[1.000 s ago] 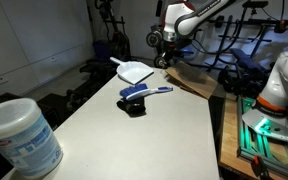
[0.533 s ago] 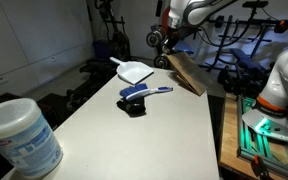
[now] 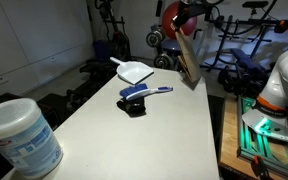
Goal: Pick up the brown paper bag and hang it on the topmost barbell
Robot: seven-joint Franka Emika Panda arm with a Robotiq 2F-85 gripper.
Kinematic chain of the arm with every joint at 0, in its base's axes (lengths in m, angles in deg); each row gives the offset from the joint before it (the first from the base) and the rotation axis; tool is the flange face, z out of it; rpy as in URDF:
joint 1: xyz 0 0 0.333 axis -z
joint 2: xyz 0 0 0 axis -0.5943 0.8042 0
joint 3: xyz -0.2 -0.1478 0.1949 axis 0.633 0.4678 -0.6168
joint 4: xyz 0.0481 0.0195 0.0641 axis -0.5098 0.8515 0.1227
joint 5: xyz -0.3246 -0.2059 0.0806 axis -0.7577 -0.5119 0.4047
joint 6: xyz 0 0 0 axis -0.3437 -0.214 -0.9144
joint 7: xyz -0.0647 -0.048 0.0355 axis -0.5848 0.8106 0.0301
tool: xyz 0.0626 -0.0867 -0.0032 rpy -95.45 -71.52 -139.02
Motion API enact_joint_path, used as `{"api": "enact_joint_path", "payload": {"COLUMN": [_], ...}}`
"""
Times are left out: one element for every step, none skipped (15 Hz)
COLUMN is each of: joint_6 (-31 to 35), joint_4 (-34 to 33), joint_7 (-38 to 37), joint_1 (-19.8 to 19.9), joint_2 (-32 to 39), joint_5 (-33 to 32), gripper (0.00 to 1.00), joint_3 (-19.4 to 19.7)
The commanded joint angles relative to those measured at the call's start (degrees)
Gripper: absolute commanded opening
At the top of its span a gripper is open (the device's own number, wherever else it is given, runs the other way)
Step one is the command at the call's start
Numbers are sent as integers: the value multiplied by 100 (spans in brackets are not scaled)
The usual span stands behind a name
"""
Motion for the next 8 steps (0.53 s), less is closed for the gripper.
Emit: {"api": "enact_joint_path", "payload": {"joint_6": [-307,-96,-174,-219,-233,-234,-234,-235], "joint_4": [139,-11,-9,1,17,26,32,34], "joint_7": [-486,-160,-225,-259,-275,-288,-300,-308], "joint_1": [256,238,270,283,286,287,289,292], "joint_2": [-512,-228,-328,-399,-440,-449,-446,-442], "joint_5": [-145,-19,-19,-18,-17,-17,-18,-19], "gripper": [3,3,3,3,3,3,3,2], "joint_3": [-250,-180,-211,-234,-248,-255,-257,-258]}}
